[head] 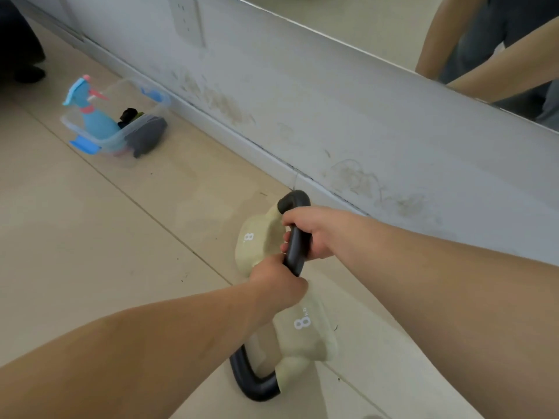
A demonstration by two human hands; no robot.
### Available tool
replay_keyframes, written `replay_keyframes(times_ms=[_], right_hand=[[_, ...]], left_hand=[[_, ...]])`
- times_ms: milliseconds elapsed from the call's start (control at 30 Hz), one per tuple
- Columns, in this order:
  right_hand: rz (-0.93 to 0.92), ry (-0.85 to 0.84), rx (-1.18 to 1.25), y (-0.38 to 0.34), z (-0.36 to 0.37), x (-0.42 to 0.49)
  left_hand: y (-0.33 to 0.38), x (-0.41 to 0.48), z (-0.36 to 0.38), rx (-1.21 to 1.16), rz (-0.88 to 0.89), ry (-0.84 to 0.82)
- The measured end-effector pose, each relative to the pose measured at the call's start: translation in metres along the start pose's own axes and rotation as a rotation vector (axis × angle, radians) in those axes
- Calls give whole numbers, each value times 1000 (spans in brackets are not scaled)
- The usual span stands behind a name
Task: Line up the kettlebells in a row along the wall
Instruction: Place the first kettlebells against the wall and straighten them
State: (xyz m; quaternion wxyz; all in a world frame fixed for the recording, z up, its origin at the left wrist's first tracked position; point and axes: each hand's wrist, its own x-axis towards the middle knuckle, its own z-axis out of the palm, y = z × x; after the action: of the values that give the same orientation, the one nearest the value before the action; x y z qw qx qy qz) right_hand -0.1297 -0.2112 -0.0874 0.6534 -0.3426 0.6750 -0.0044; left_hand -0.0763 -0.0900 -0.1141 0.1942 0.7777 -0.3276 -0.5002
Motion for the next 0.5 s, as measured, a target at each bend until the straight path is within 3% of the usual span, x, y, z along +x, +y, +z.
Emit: replay_keyframes(times_ms=[500], right_hand=[[48,234,137,49,-134,-34]], left_hand=[[64,-10,80,67,61,-323]])
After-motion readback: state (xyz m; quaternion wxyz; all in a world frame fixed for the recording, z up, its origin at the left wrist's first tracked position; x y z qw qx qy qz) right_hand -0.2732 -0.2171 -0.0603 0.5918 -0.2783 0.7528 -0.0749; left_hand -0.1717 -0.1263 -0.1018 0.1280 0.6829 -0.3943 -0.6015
